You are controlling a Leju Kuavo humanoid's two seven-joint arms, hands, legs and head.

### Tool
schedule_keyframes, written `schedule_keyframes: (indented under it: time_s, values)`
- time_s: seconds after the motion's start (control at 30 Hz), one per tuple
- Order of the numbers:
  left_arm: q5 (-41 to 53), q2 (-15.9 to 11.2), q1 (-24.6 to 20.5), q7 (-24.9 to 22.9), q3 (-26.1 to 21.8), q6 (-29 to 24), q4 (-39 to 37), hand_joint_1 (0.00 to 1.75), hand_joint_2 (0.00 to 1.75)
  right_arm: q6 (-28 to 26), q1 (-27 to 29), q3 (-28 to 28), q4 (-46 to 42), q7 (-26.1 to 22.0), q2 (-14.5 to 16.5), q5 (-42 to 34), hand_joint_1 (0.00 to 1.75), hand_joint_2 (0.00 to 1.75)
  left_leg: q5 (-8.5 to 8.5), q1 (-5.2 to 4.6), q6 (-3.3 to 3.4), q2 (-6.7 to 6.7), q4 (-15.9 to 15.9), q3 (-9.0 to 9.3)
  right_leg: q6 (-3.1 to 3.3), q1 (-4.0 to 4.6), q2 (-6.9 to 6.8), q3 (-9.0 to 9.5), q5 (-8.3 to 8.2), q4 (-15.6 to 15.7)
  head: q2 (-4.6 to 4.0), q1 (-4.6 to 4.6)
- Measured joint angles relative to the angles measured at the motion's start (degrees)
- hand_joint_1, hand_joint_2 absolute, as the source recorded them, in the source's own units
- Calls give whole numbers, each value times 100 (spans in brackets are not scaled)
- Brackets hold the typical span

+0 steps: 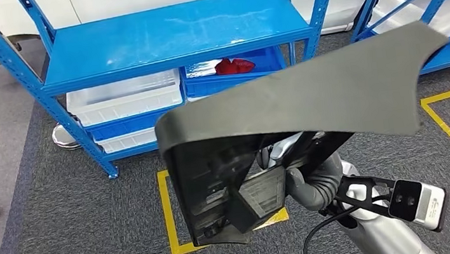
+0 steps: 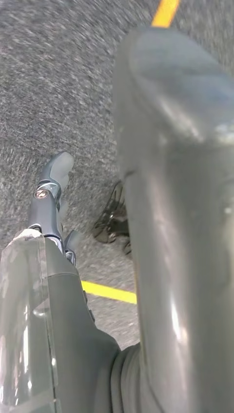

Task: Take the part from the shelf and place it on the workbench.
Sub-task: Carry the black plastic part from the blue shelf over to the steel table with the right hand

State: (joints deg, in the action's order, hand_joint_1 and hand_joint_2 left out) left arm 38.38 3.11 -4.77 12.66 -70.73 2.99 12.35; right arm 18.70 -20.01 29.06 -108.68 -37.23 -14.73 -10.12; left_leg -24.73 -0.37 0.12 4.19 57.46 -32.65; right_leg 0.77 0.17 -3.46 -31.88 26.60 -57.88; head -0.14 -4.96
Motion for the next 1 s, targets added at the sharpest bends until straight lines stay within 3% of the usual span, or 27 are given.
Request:
schedule_keyframes:
  time_s: [0.07,0.17,0.2,0.23,0.27,0.3,0.37,0.43,0.5,0.57,0.63,0.7,0.73,0.77,0.83,0.9,0.93,1.0]
  values:
    - [72,5,-2,7,49,-31,0,0,0,-23,42,-16,-25,-3,-25,63,175,175,-145,19,-67,-92,168,-71,72,-23,106,-21,-62,35,0,0]
    - [167,7,15,4,108,-62,0,0,0,-26,94,-33,-60,-3,-60,146,175,175,-728,45,-128,-345,1195,-501,133,-30,279,-77,-123,47,0,0]
    - [190,6,24,3,132,-66,0,0,0,-28,121,-44,-69,-3,-63,169,175,175,-851,47,-135,-363,1526,-641,134,-26,346,-97,-135,40,1,0]
    - [211,6,31,3,155,-66,0,0,0,-39,149,-59,-81,-3,-63,189,175,175,-864,48,-137,-369,1673,-697,129,-24,416,-113,-145,32,1,0]
    - [227,6,36,3,175,-64,0,0,0,-57,176,-74,-95,-3,-63,209,175,175,-760,49,-131,-378,1575,-634,122,-23,488,-123,-154,21,1,0]
    - [244,5,37,3,190,-63,0,0,0,-78,197,-87,-118,-3,-63,226,175,175,-573,52,-119,-413,1259,-467,113,-25,557,-128,-158,7,0,0]
    - [280,-2,38,-7,214,-63,0,0,0,-108,225,-109,-184,-3,-63,255,175,175,-248,66,-83,-639,433,-55,83,-28,680,-148,-163,-29,1,0]
    - [311,-7,39,-35,239,-63,0,0,0,-121,248,-123,-266,-3,-63,292,175,175,-163,63,-52,-800,39,126,21,-39,789,-195,-183,-50,1,0]
    - [347,-6,33,-65,275,-62,0,0,0,-158,284,-140,-357,-3,-63,330,175,175,-139,54,-4,-726,0,133,-60,-56,884,-238,-219,-38,0,1]
    - [392,-4,21,-89,315,-49,0,0,0,-226,321,-166,-471,-4,-63,362,175,175,-84,67,73,-607,-58,134,-108,-54,757,-315,-129,-157,-1,1]
    - [427,-5,23,-114,338,-29,0,0,0,-274,378,-198,-606,-5,-60,351,175,175,-51,72,122,-477,-96,120,-132,-56,506,-567,211,-706,0,1]
    - [457,-7,38,-145,346,-18,0,0,0,-210,503,-271,-761,-5,-50,260,175,175,-49,65,131,-349,-94,97,-172,-82,415,-902,551,-1465,1,1]
    - [470,-7,42,-159,351,-12,0,0,0,-125,582,-331,-844,-5,-45,212,175,175,-50,63,129,-283,-91,91,-192,-97,401,-982,597,-1672,0,1]
    - [482,-6,44,-171,357,-5,0,0,0,-24,651,-398,-924,-5,-44,180,175,175,-54,62,123,-219,-87,90,-206,-109,382,-949,531,-1646,0,1]
    - [503,4,41,-182,380,14,0,0,0,144,748,-542,-1078,-5,-44,154,175,175,-71,59,98,-98,-72,99,-207,-117,231,-562,192,-970,-1,2]
    - [523,21,37,-182,410,29,0,0,0,225,783,-658,-1191,-5,-44,123,175,175,-102,26,48,12,-45,111,-147,-73,-40,-181,-19,-245,0,2]
    - [531,29,35,-179,422,39,0,0,0,252,790,-703,-1221,-5,-44,102,175,175,-116,9,21,67,-35,118,-109,-50,-115,-105,-42,-79,0,1]
    - [534,44,24,-168,438,66,0,0,0,302,802,-782,-1243,-5,-44,52,175,175,-131,-2,-36,188,-31,134,-34,-36,-16,-123,-49,-40,1,0]
